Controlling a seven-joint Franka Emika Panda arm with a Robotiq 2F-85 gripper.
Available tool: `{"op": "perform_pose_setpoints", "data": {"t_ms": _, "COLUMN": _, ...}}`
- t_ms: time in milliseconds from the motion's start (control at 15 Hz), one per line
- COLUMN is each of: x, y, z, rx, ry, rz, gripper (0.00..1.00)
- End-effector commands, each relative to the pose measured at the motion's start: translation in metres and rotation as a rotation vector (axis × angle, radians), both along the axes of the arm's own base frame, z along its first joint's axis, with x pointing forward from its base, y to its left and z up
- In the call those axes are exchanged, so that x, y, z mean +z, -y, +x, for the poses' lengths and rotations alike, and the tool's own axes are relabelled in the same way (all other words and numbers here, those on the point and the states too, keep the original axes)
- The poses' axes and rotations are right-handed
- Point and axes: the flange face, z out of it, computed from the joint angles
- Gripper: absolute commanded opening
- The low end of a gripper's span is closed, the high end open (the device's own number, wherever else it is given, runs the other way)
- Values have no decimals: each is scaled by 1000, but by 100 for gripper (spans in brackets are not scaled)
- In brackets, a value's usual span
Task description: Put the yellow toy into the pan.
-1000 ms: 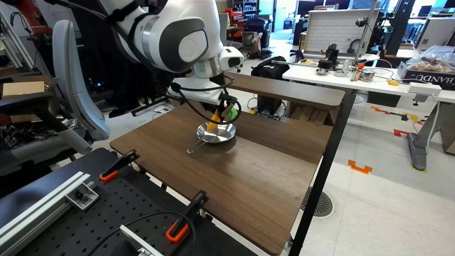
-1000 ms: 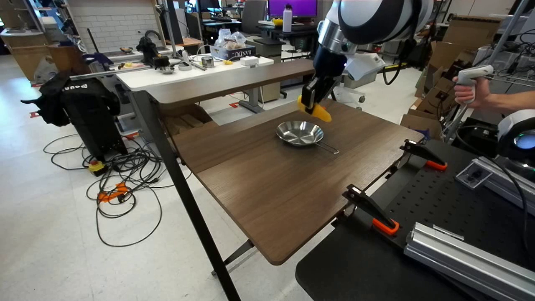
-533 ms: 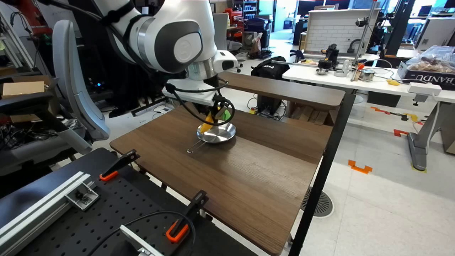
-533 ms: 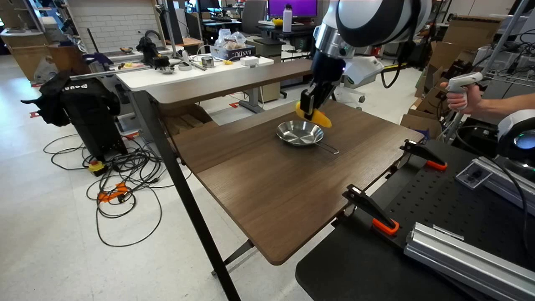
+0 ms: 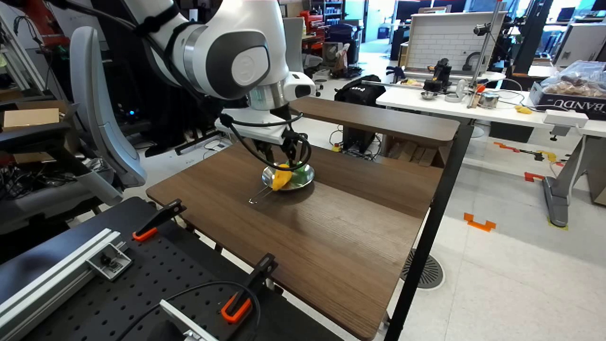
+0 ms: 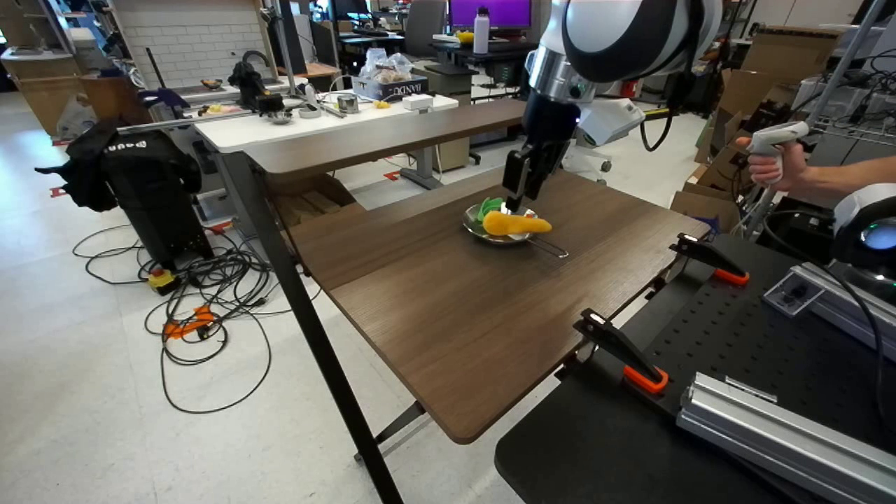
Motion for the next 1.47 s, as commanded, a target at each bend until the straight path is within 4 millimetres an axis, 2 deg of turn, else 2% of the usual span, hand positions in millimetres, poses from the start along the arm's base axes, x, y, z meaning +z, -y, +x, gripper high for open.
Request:
{"op": "perform_pose_setpoints", "data": {"t_ms": 0, "x": 1, "y": -1, "z": 2, "rx": -7, "ry": -13, "rz": -4, "gripper": 96}}
{"op": "perform_pose_setpoints", "data": {"t_ms": 133, "x": 7, "y": -2, "z": 2, "rx": -9, "ry": -12, "rz": -4, "gripper": 100}}
{"op": "perform_pose_setpoints", "data": {"t_ms": 733, "x": 49, "y": -1, "z": -7, "rx": -32, "ry": -12, "rz": -16, "gripper": 100}}
{"op": "perform_pose_setpoints", "data": {"t_ms": 1333, "x": 108, "y": -4, "z": -36, "rx": -79, "ry": -83, "rz": -1, "gripper": 100}}
{"op": "perform_pose_setpoints", "data": {"t_ms": 1400, "x": 90, "y": -3, "z": -20, "rx": -62, "ry": -69, "rz": -15, "gripper": 100}}
